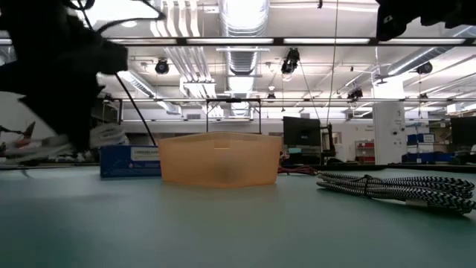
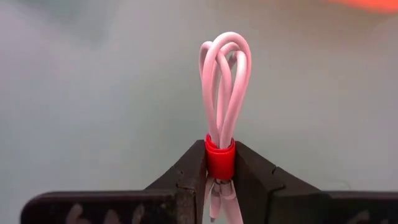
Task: Pick and place USB-C Cables
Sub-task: Put the white charger cable into the orange bin
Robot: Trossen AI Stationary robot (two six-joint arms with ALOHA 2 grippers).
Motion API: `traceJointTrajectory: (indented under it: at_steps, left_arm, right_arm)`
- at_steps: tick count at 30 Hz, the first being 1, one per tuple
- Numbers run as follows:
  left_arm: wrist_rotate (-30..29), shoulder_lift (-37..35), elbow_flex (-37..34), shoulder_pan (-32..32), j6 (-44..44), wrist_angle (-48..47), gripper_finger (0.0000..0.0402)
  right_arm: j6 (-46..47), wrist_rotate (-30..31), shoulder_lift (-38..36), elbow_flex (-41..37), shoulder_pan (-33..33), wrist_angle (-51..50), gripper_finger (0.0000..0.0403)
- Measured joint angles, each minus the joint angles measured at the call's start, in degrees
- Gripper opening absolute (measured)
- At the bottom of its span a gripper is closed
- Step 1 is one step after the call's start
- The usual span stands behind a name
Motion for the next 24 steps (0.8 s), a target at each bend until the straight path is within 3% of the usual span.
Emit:
traceJointTrajectory:
  at_steps: [6,10,13,19,24]
  left_arm:
    - [-8.7,-2.9,3.6,-0.1,6.6,0.9,0.0049]
    - [-14.7,-4.1,6.0,0.0,16.2,5.5,0.0049]
    - [-17.7,-5.0,6.8,0.0,28.4,14.7,0.0049]
    - [-18.0,-6.7,6.5,0.0,55.6,40.2,0.0049]
    - [-18.0,-6.9,6.4,0.0,69.5,53.3,0.0049]
  right_arm:
    - [0.7,0.0,2.2,-0.1,0.0,0.3,0.0057]
    - [2.9,0.0,3.9,-0.8,0.0,1.5,0.0057]
    - [4.7,0.0,5.3,-1.7,0.0,3.7,0.0057]
    - [6.2,0.0,8.8,-2.4,0.0,8.6,0.0057]
    - [6.1,0.0,13.3,-2.4,0.0,15.8,0.0057]
